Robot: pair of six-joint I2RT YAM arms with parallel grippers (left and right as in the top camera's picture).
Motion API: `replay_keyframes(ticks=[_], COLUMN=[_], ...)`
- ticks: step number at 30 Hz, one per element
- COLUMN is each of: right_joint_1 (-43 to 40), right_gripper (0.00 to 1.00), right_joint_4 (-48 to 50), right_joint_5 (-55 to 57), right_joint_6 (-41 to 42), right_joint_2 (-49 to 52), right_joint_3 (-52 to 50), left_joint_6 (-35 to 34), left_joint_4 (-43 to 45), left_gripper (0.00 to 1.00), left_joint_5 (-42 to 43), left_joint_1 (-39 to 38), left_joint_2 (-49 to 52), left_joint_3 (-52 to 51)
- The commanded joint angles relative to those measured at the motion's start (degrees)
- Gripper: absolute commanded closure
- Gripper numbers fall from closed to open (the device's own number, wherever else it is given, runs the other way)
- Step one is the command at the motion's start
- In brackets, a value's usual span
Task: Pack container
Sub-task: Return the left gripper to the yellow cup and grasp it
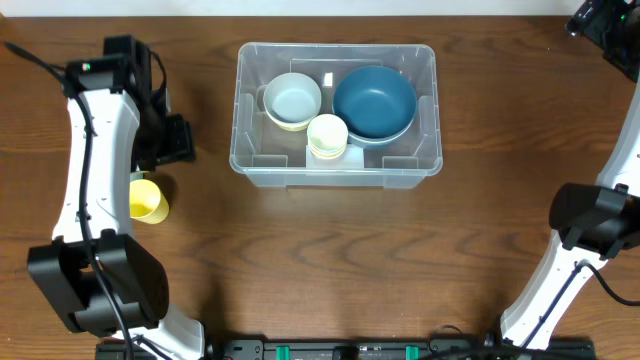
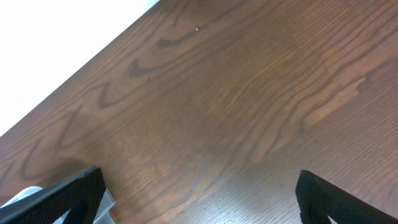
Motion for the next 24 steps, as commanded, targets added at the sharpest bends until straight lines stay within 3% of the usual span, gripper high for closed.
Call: replay_keyframes(ticks=[1,21,23,24], right_joint_1=[-0.11,-0.11,-0.11,-0.11], right_gripper=[0.01,0.01,0.01,0.01], right_joint_4=[-0.09,-0.09,-0.09,-0.09], right_joint_5=[-0.17,-0.17,-0.17,-0.17], right_joint_6=[0.85,0.85,0.85,0.85], right_joint_2=[-2.03,-2.03,-2.03,-2.03], right_joint_3=[0.13,0.13,0.13,0.13], left_joint_6=[-1.33,-1.31,-1.31,-1.33], left_joint_4=[3.50,15.69,16.41,16.72], left_gripper=[0.36,0.36,0.44,0.55], left_joint_5=[0.39,0.31,0.33,0.35], left_joint_1=[1.66,6.16,6.16,6.16], left_joint_2=[-0.57,-0.50,-0.50,-0.50], left_joint_3=[-5.14,-18.78,-19.37,-19.69])
